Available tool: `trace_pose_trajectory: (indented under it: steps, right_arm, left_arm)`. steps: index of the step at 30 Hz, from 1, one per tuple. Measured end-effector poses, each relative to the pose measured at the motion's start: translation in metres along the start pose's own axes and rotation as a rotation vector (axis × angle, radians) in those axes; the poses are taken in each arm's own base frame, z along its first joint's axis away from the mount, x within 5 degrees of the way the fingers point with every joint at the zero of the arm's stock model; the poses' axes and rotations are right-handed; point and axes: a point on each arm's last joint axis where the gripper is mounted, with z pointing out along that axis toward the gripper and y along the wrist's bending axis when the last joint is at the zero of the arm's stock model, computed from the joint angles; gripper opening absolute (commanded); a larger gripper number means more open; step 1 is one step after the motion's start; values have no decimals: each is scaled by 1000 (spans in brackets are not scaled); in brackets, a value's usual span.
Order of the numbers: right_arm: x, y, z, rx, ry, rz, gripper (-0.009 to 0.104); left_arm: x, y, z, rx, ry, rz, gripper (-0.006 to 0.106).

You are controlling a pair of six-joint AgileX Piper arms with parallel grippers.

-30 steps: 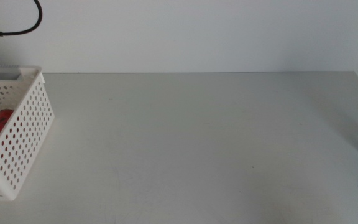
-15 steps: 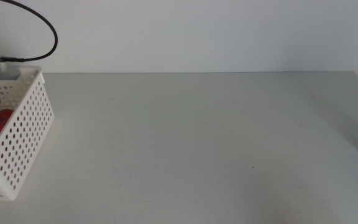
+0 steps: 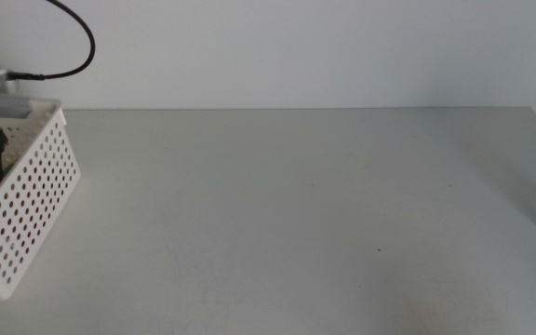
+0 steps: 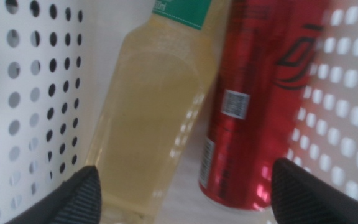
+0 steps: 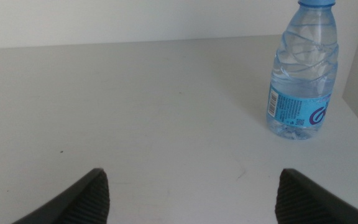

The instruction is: Use arms to grab the bottles and put them into the dustbin to the left of the table.

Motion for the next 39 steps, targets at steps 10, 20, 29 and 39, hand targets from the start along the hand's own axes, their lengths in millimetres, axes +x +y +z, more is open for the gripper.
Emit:
trace_pose_trajectory:
  steps: [10, 20, 29, 39]
  right_arm:
    - [0, 0, 0, 0, 0, 0, 71]
    - [0, 0, 0, 0, 0, 0, 71]
    - [0, 0, 0, 0, 0, 0, 71]
    - [0, 0, 0, 0, 0, 0, 71]
  left_arm:
    - [12, -53, -85, 44, -188, 93, 94]
    - [67, -103, -185, 96, -397, 265, 94]
    - [147, -136, -205, 255, -513, 313, 94]
    - [230, -151, -160, 392, -736, 392, 94]
